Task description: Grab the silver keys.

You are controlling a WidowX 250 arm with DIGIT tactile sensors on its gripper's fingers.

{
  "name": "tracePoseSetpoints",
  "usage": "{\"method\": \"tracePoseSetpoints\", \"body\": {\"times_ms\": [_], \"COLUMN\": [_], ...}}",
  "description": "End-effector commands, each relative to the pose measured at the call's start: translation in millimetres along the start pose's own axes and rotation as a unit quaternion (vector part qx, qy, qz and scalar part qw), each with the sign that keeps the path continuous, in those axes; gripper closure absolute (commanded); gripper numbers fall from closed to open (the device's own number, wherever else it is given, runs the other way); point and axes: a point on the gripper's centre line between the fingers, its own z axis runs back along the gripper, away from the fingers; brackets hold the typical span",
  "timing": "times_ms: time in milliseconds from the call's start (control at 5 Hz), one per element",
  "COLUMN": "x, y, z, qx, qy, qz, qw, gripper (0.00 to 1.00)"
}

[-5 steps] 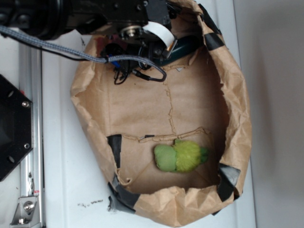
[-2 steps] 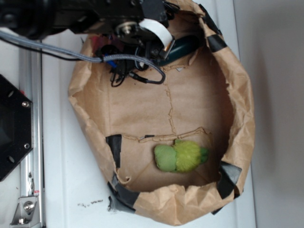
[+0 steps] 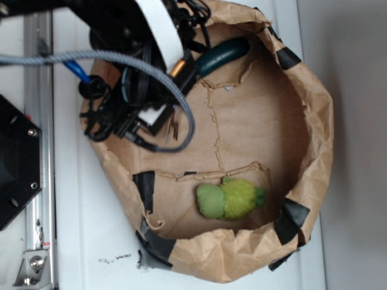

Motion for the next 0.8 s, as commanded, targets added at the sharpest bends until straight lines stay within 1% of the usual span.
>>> {"method": "tracePoseSetpoints", "body": {"times_ms": [0, 200, 400, 600], "x": [4.1, 8.7, 10.9, 10.1], "y": [8.8, 6.6, 6.2, 6.3], "z": [8.6, 5.6, 4.6, 2.7], "qx": [0.041, 0.051, 0.042, 0.029], "qy": [0.009, 0.037, 0.051, 0.058], "qz": [0.001, 0.026, 0.064, 0.084], "qw": [0.999, 0.998, 0.996, 0.994], "gripper": [1.00, 1.00, 1.00, 1.00]}}
